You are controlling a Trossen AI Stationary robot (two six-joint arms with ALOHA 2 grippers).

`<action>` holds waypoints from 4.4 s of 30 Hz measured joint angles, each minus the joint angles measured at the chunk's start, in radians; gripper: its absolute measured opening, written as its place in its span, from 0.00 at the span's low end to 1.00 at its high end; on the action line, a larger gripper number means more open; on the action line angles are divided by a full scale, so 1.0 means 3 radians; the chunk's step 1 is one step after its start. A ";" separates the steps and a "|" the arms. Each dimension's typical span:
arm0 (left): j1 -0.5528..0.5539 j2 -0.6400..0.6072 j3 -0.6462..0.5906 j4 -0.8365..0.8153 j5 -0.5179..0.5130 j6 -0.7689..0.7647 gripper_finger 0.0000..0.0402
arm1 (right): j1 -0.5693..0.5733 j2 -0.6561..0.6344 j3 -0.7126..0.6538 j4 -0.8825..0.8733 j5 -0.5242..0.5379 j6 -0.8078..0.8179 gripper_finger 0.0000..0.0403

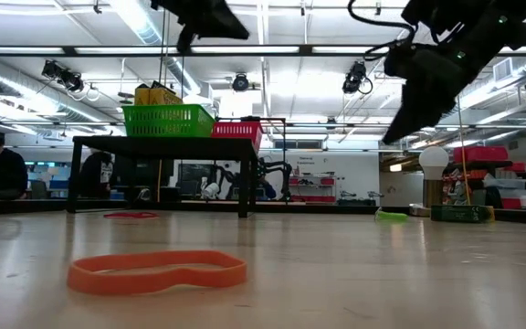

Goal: Pick & Place Office Desk Supplies
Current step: Put the yellow rubber band into the red bin

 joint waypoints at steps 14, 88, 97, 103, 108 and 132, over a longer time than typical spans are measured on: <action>-0.0641 0.0491 -0.1478 0.2810 -0.0025 0.0232 0.01 | 0.1222 0.0137 0.0235 -0.1330 -0.0172 0.0891 0.02; -0.0556 0.0501 -0.1579 0.2775 0.0037 0.0087 0.13 | 0.2641 0.1523 0.1183 -0.1323 -0.0535 0.0889 0.00; -0.0556 0.0501 -0.1579 0.2740 0.0036 0.0007 0.17 | 0.2282 0.1282 0.1184 -0.1326 -0.0143 0.0950 0.00; -0.0556 0.0501 -0.1579 0.2738 0.0035 0.0009 0.17 | 0.2015 0.1106 0.1185 -0.1238 0.0034 0.0925 0.00; -0.0556 0.0501 -0.1579 0.2738 0.0036 0.0016 0.17 | 0.1800 0.0948 0.1190 -0.0882 0.0192 0.0902 0.00; -0.0551 0.0703 -0.1009 0.2382 0.0469 0.0287 0.46 | 0.1055 0.0973 0.1708 0.0024 0.0576 0.0405 0.00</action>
